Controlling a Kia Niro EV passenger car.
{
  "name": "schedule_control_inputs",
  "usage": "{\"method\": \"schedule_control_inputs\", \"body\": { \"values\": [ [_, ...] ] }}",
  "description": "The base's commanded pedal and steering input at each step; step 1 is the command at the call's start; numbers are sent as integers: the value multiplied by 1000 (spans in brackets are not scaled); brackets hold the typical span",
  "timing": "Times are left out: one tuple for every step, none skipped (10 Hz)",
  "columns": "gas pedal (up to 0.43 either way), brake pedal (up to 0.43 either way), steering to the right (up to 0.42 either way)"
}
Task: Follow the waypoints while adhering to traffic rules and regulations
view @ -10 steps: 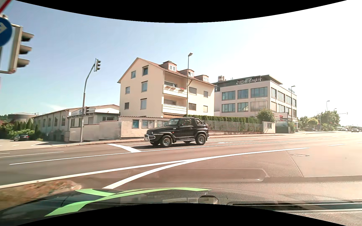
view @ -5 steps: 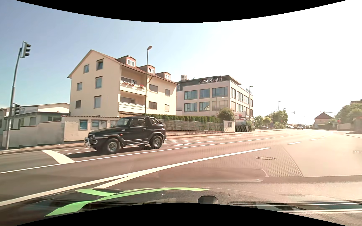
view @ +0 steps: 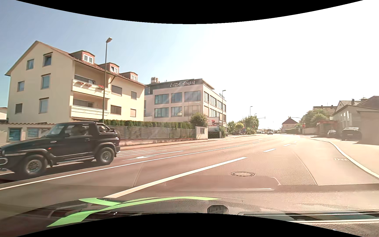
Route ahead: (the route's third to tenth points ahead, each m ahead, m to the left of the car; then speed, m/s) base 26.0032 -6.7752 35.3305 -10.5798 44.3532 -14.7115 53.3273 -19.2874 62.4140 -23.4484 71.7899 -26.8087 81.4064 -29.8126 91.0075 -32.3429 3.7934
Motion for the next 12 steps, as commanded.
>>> {"method": "schedule_control_inputs", "body": {
  "values": [
    [118, 0, 370],
    [118, 0, 347],
    [118, 0, 324],
    [130, 0, 312],
    [130, 0, 299],
    [130, 0, 285],
    [130, 0, 254],
    [150, 0, 222],
    [197, 0, 191],
    [197, 0, 176],
    [197, 0, 176],
    [189, 0, 176]
  ]
}}
